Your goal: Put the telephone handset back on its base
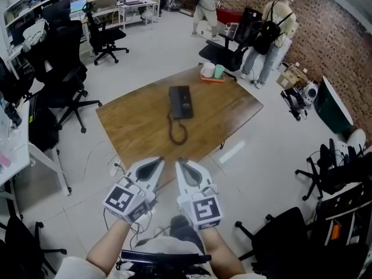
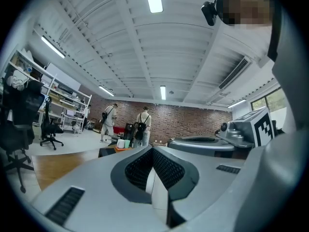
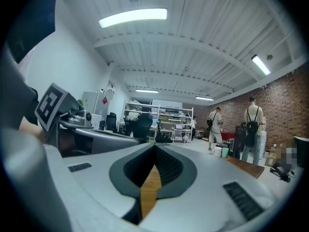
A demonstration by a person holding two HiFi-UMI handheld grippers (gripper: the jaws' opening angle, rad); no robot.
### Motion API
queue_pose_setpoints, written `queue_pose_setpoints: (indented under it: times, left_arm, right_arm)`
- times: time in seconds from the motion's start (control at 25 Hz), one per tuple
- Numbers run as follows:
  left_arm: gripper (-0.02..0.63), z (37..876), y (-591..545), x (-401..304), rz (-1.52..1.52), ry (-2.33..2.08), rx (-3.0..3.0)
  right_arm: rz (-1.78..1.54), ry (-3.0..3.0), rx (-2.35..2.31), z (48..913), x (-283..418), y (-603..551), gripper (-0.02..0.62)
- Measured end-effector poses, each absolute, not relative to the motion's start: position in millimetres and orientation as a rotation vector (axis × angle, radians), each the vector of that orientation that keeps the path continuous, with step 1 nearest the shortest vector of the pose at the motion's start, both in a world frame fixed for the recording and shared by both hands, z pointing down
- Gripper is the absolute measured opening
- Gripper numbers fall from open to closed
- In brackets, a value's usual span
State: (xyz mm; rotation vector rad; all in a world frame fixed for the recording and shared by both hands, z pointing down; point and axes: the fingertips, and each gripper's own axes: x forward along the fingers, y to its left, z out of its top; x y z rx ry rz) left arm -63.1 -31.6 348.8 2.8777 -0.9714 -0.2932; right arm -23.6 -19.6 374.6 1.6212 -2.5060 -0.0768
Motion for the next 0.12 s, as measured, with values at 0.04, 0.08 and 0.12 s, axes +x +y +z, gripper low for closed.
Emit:
queue_pose_setpoints:
  times: [0.04, 0.08, 0.12]
  left_arm:
    - [0.005, 348.3, -31.6, -62.5, -0.290, -0.972, 2.879]
    - [0.005, 347.8, -31.7, -61.9, -0.288, -0.972, 2.879]
    - [0.005, 347.4, -32.0, -61.3, -0.285, -0.973, 2.879]
  right_arm:
    - [-0.075, -2.507, 1.619, 374.9, -23.4, -19.4, 0.000]
    - [-0.073, -2.508, 1.617, 375.0, -23.3, -19.3, 0.000]
    - [-0.071, -2.510, 1.615, 375.2, -23.1, -19.2, 0.000]
